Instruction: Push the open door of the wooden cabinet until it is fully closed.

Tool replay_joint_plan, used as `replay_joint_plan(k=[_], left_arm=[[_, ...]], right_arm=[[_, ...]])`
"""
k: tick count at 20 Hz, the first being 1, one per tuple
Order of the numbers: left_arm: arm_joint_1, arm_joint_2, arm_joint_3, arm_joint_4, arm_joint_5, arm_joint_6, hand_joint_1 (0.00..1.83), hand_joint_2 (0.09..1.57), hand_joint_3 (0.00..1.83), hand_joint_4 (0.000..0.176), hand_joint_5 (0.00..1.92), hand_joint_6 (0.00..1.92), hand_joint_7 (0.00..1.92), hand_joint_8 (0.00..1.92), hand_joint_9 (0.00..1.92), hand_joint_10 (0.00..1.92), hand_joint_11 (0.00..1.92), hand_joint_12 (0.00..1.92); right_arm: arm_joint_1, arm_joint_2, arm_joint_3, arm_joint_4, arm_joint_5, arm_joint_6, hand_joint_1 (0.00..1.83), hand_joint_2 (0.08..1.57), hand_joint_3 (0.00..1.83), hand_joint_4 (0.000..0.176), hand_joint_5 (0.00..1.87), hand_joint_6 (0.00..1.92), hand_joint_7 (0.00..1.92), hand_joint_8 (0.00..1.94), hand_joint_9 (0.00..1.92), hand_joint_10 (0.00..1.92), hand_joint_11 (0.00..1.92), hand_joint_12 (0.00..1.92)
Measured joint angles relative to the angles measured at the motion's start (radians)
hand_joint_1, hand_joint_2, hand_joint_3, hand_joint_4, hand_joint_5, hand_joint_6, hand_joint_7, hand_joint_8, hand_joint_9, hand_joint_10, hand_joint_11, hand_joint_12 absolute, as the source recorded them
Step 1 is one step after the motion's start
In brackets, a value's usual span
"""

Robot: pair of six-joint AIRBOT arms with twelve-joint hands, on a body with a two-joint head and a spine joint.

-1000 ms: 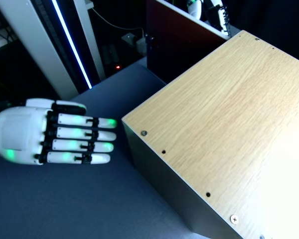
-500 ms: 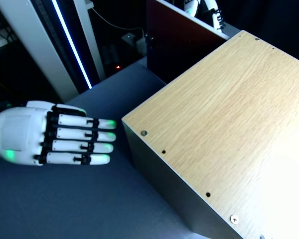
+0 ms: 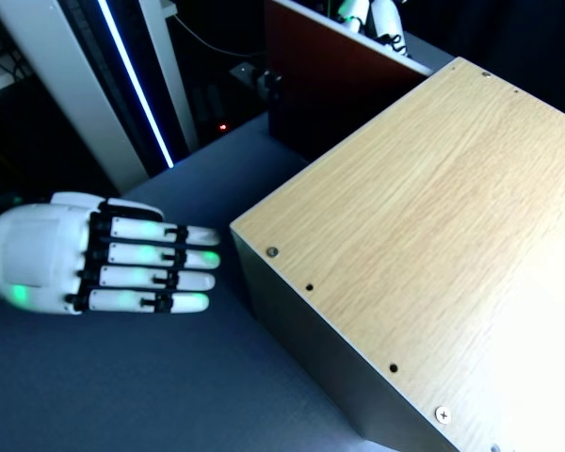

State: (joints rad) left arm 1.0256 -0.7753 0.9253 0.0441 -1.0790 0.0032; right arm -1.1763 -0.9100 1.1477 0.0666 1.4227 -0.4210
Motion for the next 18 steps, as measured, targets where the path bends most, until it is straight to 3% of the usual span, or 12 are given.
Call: replay_joint_plan(k=[5, 6, 12, 18], left_arm=[[-0.022, -0.014, 0.01, 0.042, 0.04, 0.002, 0.03, 1.5, 0.0, 0.002, 0.11, 0.0, 0.15, 0.0, 0.12, 0.0, 0.08, 0.01], [-0.026, -0.016, 0.01, 0.046, 0.037, 0.002, 0.0, 1.5, 0.0, 0.02, 0.09, 0.0, 0.14, 0.0, 0.11, 0.0, 0.07, 0.0], [-0.076, -0.055, 0.028, 0.094, 0.059, 0.002, 0.0, 1.52, 0.0, 0.0, 0.11, 0.01, 0.15, 0.01, 0.11, 0.01, 0.09, 0.01], [-0.127, -0.095, 0.047, 0.152, 0.092, 0.001, 0.0, 1.51, 0.0, 0.0, 0.12, 0.01, 0.15, 0.0, 0.13, 0.01, 0.05, 0.0]], right_arm=[[0.0, 0.0, 0.0, 0.001, 0.0, 0.0, 0.59, 1.37, 0.0, 0.0, 0.33, 0.0, 0.31, 0.0, 0.23, 0.0, 0.04, 0.38], [0.0, 0.0, 0.0, 0.0, 0.0, 0.001, 0.59, 1.38, 0.0, 0.0, 0.33, 0.0, 0.31, 0.0, 0.23, 0.0, 0.04, 0.38], [0.0, 0.0, 0.0, 0.0, 0.0, 0.002, 0.6, 1.38, 0.0, 0.0, 0.35, 0.0, 0.32, 0.0, 0.24, 0.0, 0.06, 0.34], [0.0, 0.0, 0.0, 0.001, 0.0, 0.001, 0.6, 1.38, 0.0, 0.0, 0.34, 0.0, 0.31, 0.0, 0.24, 0.0, 0.06, 0.36]])
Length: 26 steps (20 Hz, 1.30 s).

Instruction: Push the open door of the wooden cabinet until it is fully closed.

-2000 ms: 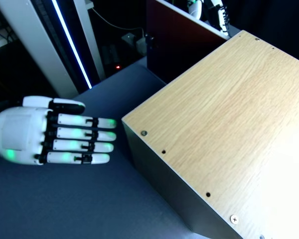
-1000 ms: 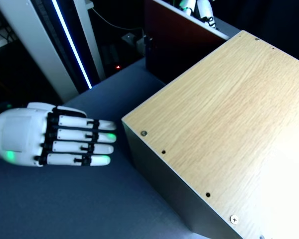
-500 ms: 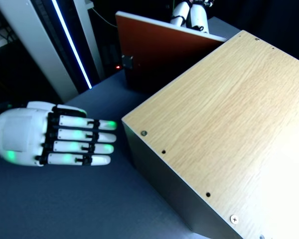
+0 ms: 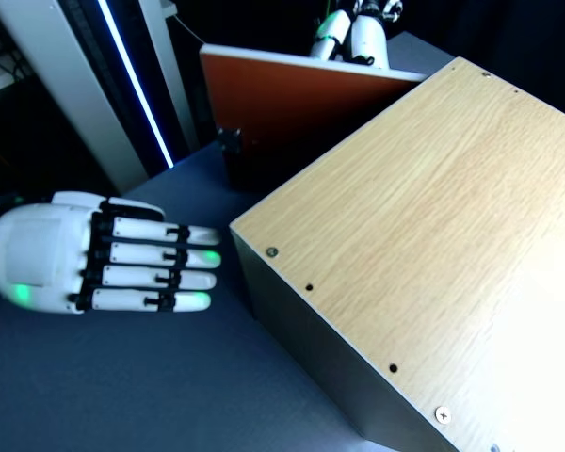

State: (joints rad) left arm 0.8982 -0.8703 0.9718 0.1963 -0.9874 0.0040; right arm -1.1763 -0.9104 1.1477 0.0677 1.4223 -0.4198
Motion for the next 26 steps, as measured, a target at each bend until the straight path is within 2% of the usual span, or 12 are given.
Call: replay_joint_plan(k=[5, 12, 13, 17, 20, 22, 24, 26], left_arm=[[-0.026, -0.027, 0.018, 0.002, 0.024, 0.001, 0.0, 1.52, 0.0, 0.0, 0.14, 0.01, 0.15, 0.01, 0.13, 0.01, 0.06, 0.01], [-0.085, -0.1, 0.069, 0.019, 0.062, 0.0, 0.0, 1.52, 0.0, 0.0, 0.14, 0.01, 0.14, 0.01, 0.09, 0.0, 0.02, 0.0], [-0.094, -0.109, 0.077, 0.019, 0.074, 0.001, 0.0, 1.53, 0.0, 0.0, 0.16, 0.01, 0.14, 0.0, 0.09, 0.0, 0.03, 0.01], [-0.132, -0.138, 0.11, 0.016, 0.103, 0.0, 0.2, 1.5, 0.0, 0.0, 0.2, 0.01, 0.16, 0.0, 0.12, 0.01, 0.07, 0.02], [-0.163, -0.166, 0.13, 0.013, 0.118, 0.001, 0.2, 1.47, 0.0, 0.0, 0.15, 0.0, 0.13, 0.0, 0.11, 0.0, 0.09, 0.02], [-0.177, -0.18, 0.142, 0.01, 0.121, 0.001, 0.2, 1.48, 0.0, 0.0, 0.13, 0.0, 0.13, 0.0, 0.1, 0.0, 0.09, 0.02], [-0.19, -0.194, 0.156, 0.002, 0.129, 0.0, 0.22, 1.46, 0.0, 0.0, 0.15, 0.01, 0.12, 0.0, 0.11, 0.0, 0.1, 0.02], [-0.197, -0.203, 0.168, -0.003, 0.14, 0.0, 0.16, 1.46, 0.0, 0.0, 0.15, 0.0, 0.13, 0.0, 0.13, 0.01, 0.09, 0.01]], right_arm=[[0.0, 0.0, 0.0, 0.0, 0.0, 0.001, 0.61, 1.37, 0.0, 0.0, 0.35, 0.0, 0.33, 0.0, 0.26, 0.0, 0.07, 0.36], [0.0, 0.0, 0.0, 0.007, 0.001, 0.001, 0.63, 1.39, 0.0, 0.0, 0.32, 0.0, 0.3, 0.0, 0.23, 0.0, 0.05, 0.34], [0.0, 0.0, 0.0, 0.009, 0.001, 0.001, 0.6, 1.39, 0.0, 0.0, 0.32, 0.0, 0.3, 0.0, 0.22, 0.0, 0.05, 0.33], [0.0, 0.0, 0.0, 0.009, 0.006, 0.001, 0.3, 1.43, 0.01, 0.0, 0.32, 0.0, 0.26, 0.0, 0.17, 0.0, 0.0, 0.24], [0.0, 0.0, 0.002, 0.01, 0.009, 0.001, 0.2, 1.49, 0.01, 0.0, 0.31, 0.0, 0.28, 0.0, 0.19, 0.01, 0.04, 0.22], [0.0, 0.0, 0.004, 0.014, 0.009, 0.001, 0.17, 1.49, 0.01, 0.0, 0.31, 0.0, 0.29, 0.0, 0.22, 0.01, 0.07, 0.24], [0.0, 0.0, 0.006, 0.029, 0.015, 0.001, 0.25, 1.5, 0.0, 0.0, 0.31, 0.0, 0.3, 0.0, 0.22, 0.01, 0.06, 0.24], [0.0, 0.0, 0.006, 0.051, 0.034, 0.001, 0.29, 1.47, 0.0, 0.0, 0.34, 0.01, 0.33, 0.0, 0.26, 0.01, 0.09, 0.27]])
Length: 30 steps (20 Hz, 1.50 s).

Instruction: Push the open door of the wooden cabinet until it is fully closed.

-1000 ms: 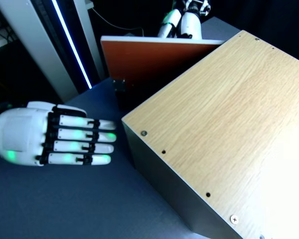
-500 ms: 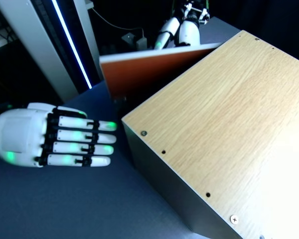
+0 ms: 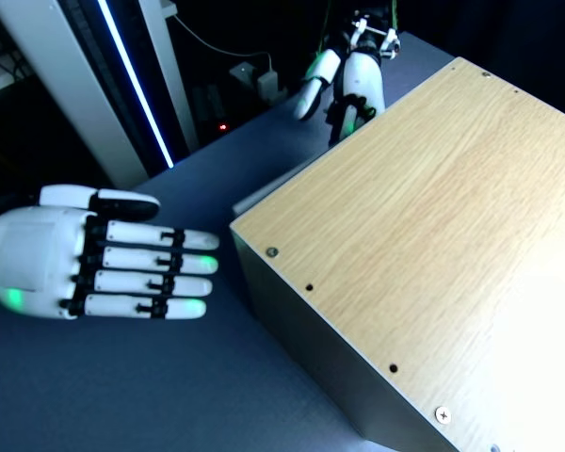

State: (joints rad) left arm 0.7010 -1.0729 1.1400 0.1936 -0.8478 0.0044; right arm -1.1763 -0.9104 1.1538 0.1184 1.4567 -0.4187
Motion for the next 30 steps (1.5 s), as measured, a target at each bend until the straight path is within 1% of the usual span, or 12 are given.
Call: replay_joint_plan(k=[1, 3, 6, 11, 14, 17, 20, 22, 23, 26, 29, 30], left_arm=[[0.0, -0.003, 0.003, -0.003, -0.001, 0.0, 0.16, 1.46, 0.0, 0.0, 0.15, 0.0, 0.13, 0.0, 0.13, 0.01, 0.09, 0.01], [-0.001, -0.004, 0.006, -0.003, 0.003, 0.0, 0.28, 1.46, 0.0, 0.0, 0.14, 0.0, 0.12, 0.0, 0.14, 0.0, 0.11, 0.02], [-0.001, -0.004, 0.006, -0.019, 0.0, -0.001, 0.33, 1.45, 0.0, 0.0, 0.1, 0.0, 0.11, 0.0, 0.14, 0.0, 0.11, 0.02], [0.026, 0.026, -0.028, -0.04, -0.056, 0.001, 0.32, 1.44, 0.0, 0.0, 0.17, 0.01, 0.13, 0.0, 0.13, 0.0, 0.11, 0.02], [0.053, 0.074, -0.069, -0.044, -0.09, 0.001, 0.17, 1.45, 0.0, 0.0, 0.19, 0.0, 0.17, 0.0, 0.15, 0.0, 0.11, 0.02], [0.083, 0.14, -0.111, -0.048, -0.154, 0.001, 0.2, 1.47, 0.0, 0.0, 0.21, 0.0, 0.17, 0.0, 0.16, 0.0, 0.14, 0.03], [0.161, 0.209, -0.153, -0.102, -0.242, 0.001, 0.15, 1.43, 0.0, 0.004, 0.29, 0.01, 0.28, 0.01, 0.27, 0.01, 0.24, 0.08], [0.195, 0.232, -0.172, -0.15, -0.275, 0.001, 0.16, 1.43, 0.0, 0.005, 0.29, 0.01, 0.27, 0.0, 0.25, 0.0, 0.22, 0.07], [0.226, 0.266, -0.192, -0.196, -0.326, 0.001, 0.23, 1.39, 0.0, 0.0, 0.24, 0.0, 0.25, 0.0, 0.2, 0.0, 0.17, 0.07], [0.265, 0.301, -0.209, -0.271, -0.368, 0.0, 0.39, 1.42, 0.0, 0.0, 0.27, 0.01, 0.29, 0.01, 0.23, 0.01, 0.15, 0.07], [0.338, 0.334, -0.236, -0.37, -0.425, 0.001, 0.36, 1.43, 0.01, 0.0, 0.2, 0.0, 0.22, 0.0, 0.16, 0.0, 0.07, 0.04], [0.366, 0.338, -0.241, -0.393, -0.455, 0.001, 0.33, 1.41, 0.0, 0.008, 0.23, 0.01, 0.24, 0.01, 0.17, 0.01, 0.07, 0.05]], right_arm=[[0.0, 0.001, 0.001, 0.004, 0.005, 0.0, 0.29, 1.47, 0.0, 0.0, 0.34, 0.01, 0.33, 0.0, 0.26, 0.01, 0.09, 0.27], [0.0, 0.005, 0.002, 0.005, 0.008, 0.0, 0.28, 1.48, 0.0, 0.0, 0.32, 0.0, 0.3, 0.0, 0.27, 0.0, 0.03, 0.51], [0.0, 0.005, 0.002, 0.004, 0.011, 0.0, 0.32, 1.48, 0.0, 0.0, 0.35, 0.0, 0.35, 0.01, 0.29, 0.01, 0.0, 0.61], [-0.002, 0.005, 0.002, 0.006, 0.012, 0.0, 0.38, 1.46, 0.0, 0.0, 0.37, 0.0, 0.36, 0.0, 0.28, 0.0, 0.0, 0.54], [-0.002, 0.005, 0.001, 0.005, 0.014, 0.0, 0.39, 1.46, 0.0, 0.0, 0.33, 0.0, 0.32, 0.0, 0.25, 0.0, 0.0, 0.45], [-0.002, 0.005, -0.004, 0.01, 0.014, 0.0, 0.41, 1.47, 0.0, 0.0, 0.31, 0.0, 0.29, 0.0, 0.21, 0.0, 0.0, 0.38], [-0.009, 0.005, -0.006, 0.006, 0.016, 0.0, 0.47, 1.45, 0.0, 0.0, 0.32, 0.0, 0.3, 0.0, 0.21, 0.0, 0.0, 0.33], [-0.009, 0.005, -0.007, 0.007, 0.018, 0.0, 0.48, 1.45, 0.0, 0.0, 0.32, 0.0, 0.3, 0.0, 0.2, 0.0, 0.0, 0.32], [-0.01, 0.005, -0.011, 0.008, 0.018, 0.0, 0.5, 1.45, 0.0, 0.0, 0.33, 0.01, 0.32, 0.0, 0.22, 0.0, 0.0, 0.37], [-0.013, 0.005, -0.014, 0.008, 0.019, 0.0, 0.5, 1.45, 0.0, 0.0, 0.33, 0.0, 0.31, 0.0, 0.22, 0.0, 0.0, 0.39], [-0.012, 0.005, -0.016, 0.009, 0.019, 0.0, 0.59, 1.45, 0.0, 0.0, 0.33, 0.0, 0.31, 0.0, 0.23, 0.0, 0.0, 0.42], [-0.012, 0.005, -0.016, 0.009, 0.019, 0.0, 0.61, 1.45, 0.0, 0.0, 0.34, 0.0, 0.32, 0.0, 0.23, 0.0, 0.0, 0.42]])
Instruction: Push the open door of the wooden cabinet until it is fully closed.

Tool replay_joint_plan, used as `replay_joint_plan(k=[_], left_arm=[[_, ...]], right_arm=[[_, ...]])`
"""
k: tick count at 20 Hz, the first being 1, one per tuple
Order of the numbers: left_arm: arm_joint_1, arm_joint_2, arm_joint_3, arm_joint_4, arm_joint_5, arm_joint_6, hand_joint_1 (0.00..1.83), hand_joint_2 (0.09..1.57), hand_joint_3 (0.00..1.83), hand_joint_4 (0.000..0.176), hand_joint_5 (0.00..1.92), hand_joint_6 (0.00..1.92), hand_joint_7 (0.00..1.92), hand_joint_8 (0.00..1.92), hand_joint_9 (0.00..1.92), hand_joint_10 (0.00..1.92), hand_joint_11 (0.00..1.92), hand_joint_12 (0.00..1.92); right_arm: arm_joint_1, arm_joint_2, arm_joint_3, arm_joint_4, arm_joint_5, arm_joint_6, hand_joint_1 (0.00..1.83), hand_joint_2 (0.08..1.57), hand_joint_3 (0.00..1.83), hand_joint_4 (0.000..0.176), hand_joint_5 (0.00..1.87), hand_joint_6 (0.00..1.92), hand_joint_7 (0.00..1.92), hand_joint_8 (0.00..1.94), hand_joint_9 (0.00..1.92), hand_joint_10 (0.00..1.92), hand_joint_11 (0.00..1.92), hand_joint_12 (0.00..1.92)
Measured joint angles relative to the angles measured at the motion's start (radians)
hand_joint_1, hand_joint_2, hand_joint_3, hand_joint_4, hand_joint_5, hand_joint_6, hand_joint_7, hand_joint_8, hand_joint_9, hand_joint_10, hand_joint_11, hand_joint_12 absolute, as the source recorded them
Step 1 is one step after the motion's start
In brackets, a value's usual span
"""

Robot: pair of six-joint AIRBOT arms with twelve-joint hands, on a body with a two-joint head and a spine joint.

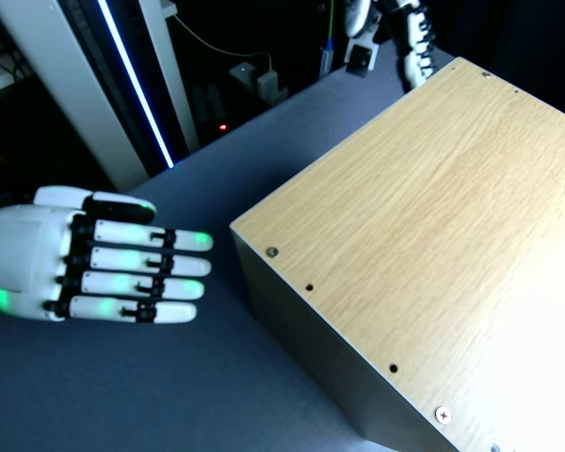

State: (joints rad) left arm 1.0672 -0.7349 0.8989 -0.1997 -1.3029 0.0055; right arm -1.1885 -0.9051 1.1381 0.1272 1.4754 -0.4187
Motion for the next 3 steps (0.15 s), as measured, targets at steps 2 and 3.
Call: replay_joint_plan(k=[2, 3], left_arm=[[0.04, 0.002, -0.008, -0.048, -0.055, 0.001, 0.25, 1.42, 0.0, 0.0, 0.23, 0.0, 0.22, 0.0, 0.16, 0.0, 0.08, 0.05], [0.058, 0.002, -0.018, -0.073, -0.089, 0.0, 0.27, 1.45, 0.01, 0.0, 0.23, 0.0, 0.23, 0.0, 0.18, 0.0, 0.12, 0.06]], right_arm=[[0.0, 0.0, 0.0, 0.002, 0.0, 0.0, 0.61, 1.45, 0.0, 0.0, 0.33, 0.0, 0.32, 0.0, 0.23, 0.0, 0.0, 0.42], [0.0, 0.0, 0.0, 0.003, 0.0, 0.0, 0.64, 1.46, 0.0, 0.0, 0.33, 0.0, 0.31, 0.0, 0.23, 0.0, 0.0, 0.43]])
